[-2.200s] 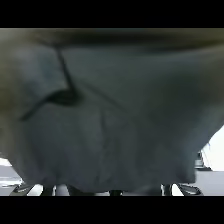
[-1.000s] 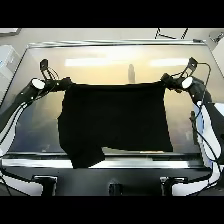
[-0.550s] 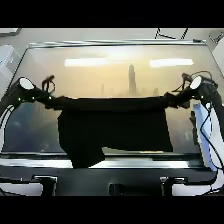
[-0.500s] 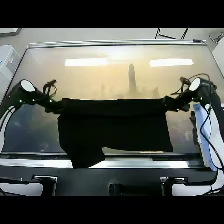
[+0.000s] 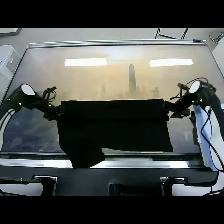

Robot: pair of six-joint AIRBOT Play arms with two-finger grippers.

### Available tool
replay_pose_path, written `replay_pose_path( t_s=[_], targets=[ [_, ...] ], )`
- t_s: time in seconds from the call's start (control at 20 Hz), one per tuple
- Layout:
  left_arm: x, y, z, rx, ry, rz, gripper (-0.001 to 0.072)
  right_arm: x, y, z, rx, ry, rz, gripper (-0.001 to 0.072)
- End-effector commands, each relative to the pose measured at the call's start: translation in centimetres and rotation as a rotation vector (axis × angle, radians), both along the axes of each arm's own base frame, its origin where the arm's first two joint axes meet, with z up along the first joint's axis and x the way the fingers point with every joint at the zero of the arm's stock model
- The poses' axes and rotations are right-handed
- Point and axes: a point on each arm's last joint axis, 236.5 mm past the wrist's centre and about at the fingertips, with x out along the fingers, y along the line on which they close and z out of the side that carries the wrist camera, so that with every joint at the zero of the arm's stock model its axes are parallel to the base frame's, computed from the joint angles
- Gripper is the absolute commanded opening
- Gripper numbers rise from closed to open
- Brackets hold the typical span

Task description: Fold the clothes and pants, and hang the long-sleeved shirts on hangers.

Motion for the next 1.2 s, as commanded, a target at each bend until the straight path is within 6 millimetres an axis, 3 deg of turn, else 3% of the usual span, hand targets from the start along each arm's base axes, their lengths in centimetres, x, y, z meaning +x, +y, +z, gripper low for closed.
replay_pose_path(
  t_s=[0.0,0.05,0.15,0.25,0.35,0.55,0.8,0.85,1.05,1.15],
  targets=[
    [-4.0,3.9,2.3,0.05,0.111,-0.002,0.0585,-2.1,-3.0,2.6,-0.018,0.048,-0.007,0.054],
    [-5.5,4.9,2.1,0.071,0.13,0.032,0.0583,-3.8,-4.4,2.7,-0.003,0.098,-0.048,0.054],
    [-9.1,4.8,0.2,0.057,0.169,0.086,0.0578,-7.4,-6.5,1.9,0.032,0.193,-0.132,0.054],
    [-14.3,2.4,-2.7,0.01,0.255,0.135,0.0575,-10.4,-7.5,0.5,0.059,0.248,-0.201,0.054],
    [-17.4,-0.9,-4.7,-0.09,0.27,0.153,0.0575,-12.3,-7.5,-0.6,0.08,0.279,-0.231,0.054],
    [-19.6,-3.5,-5.8,-0.157,0.301,0.158,0.0575,-13.3,-6.2,-0.9,0.122,0.299,-0.205,0.0539],
    [-18.5,-5.4,-6.0,-0.16,0.275,0.191,0.0571,-12.9,-5.9,-0.9,0.133,0.282,-0.207,0.0539],
    [-18.6,-5.7,-6.1,-0.149,0.282,0.192,0.0538,-13.1,-5.9,-1.0,0.135,0.286,-0.207,0.0539],
    [-19.3,-6.5,-6.4,-0.129,0.289,0.164,0.0024,-15.5,-4.6,-3.0,0.164,0.354,-0.2,0.0539],
    [-19.2,-6.4,-6.4,-0.13,0.276,0.15,0.0024,-17.1,-2.7,-4.4,0.229,0.38,-0.159,0.0586]
  ],
)
